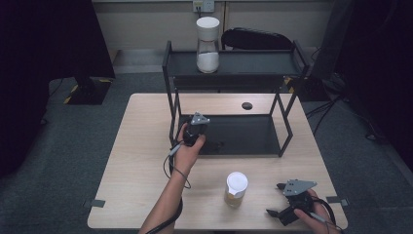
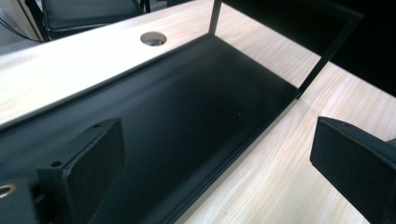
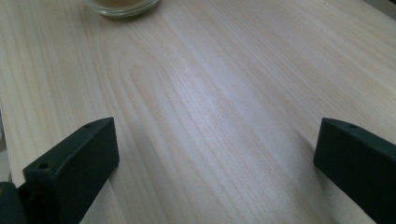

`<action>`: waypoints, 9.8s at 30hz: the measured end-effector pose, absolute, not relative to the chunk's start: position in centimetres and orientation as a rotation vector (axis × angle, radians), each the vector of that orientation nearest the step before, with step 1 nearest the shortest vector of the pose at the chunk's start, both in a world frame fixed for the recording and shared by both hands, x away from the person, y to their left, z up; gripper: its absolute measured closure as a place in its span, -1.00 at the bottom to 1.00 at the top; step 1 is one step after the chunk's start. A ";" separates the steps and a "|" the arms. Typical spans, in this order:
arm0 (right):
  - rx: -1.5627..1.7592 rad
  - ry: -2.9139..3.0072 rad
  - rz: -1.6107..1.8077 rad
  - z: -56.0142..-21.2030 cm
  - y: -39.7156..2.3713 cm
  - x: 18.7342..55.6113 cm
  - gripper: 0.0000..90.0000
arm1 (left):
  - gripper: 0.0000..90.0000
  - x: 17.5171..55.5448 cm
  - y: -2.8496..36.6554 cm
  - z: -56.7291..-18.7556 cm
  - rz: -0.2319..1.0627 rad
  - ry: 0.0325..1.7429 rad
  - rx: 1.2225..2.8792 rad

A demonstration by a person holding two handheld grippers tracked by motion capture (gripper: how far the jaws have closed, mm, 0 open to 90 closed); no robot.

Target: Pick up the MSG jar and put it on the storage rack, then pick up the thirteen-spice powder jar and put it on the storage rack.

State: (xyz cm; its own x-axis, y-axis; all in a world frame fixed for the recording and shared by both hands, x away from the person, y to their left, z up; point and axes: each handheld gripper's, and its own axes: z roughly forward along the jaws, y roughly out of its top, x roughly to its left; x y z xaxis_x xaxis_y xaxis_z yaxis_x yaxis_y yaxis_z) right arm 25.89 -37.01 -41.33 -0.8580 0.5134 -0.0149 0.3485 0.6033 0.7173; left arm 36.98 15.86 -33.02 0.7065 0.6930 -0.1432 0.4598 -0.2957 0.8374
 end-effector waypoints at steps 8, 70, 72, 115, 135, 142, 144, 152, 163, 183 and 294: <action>0.715 2.609 1.097 -41.3 -37.0 25.9 -1.00 | -0.94 36.7 16.1 -34.9 0.284 0.896 1.957; 0.718 2.607 1.097 -41.3 -37.0 25.8 -1.00 | -0.95 28.8 22.1 -42.3 0.362 1.001 2.061; 0.718 2.608 1.097 -41.3 -37.0 25.8 -1.00 | -0.95 28.7 22.2 -42.2 0.361 1.008 2.075; 0.751 2.613 1.082 -40.9 -36.7 25.6 -0.98 | -1.00 28.4 21.7 -41.8 0.408 0.968 2.162; 0.616 2.625 1.198 -40.4 -32.4 26.0 -0.98 | -1.00 28.4 21.7 -41.8 0.408 0.968 2.162; 0.617 2.631 1.244 -40.2 -31.0 26.3 -0.98 | -1.00 28.4 21.7 -41.8 0.408 0.968 2.161; 0.613 2.621 1.245 -40.2 -30.6 26.2 -0.98 | -1.00 28.4 21.7 -41.8 0.408 0.968 2.162; 0.631 2.603 1.285 -40.7 -29.4 26.5 -0.98 | -1.00 28.4 21.7 -41.8 0.408 0.968 2.161; 0.688 2.547 1.338 -41.1 -27.9 26.3 -0.98 | -1.00 28.4 21.7 -41.8 0.408 0.968 2.161; 0.706 2.462 1.448 -41.6 -27.4 26.2 -0.62 | -1.00 28.4 21.7 -41.8 0.408 0.969 2.161; 0.856 2.278 1.400 -29.7 -28.4 36.7 -0.34 | -1.00 28.4 21.7 -41.8 0.408 0.969 2.161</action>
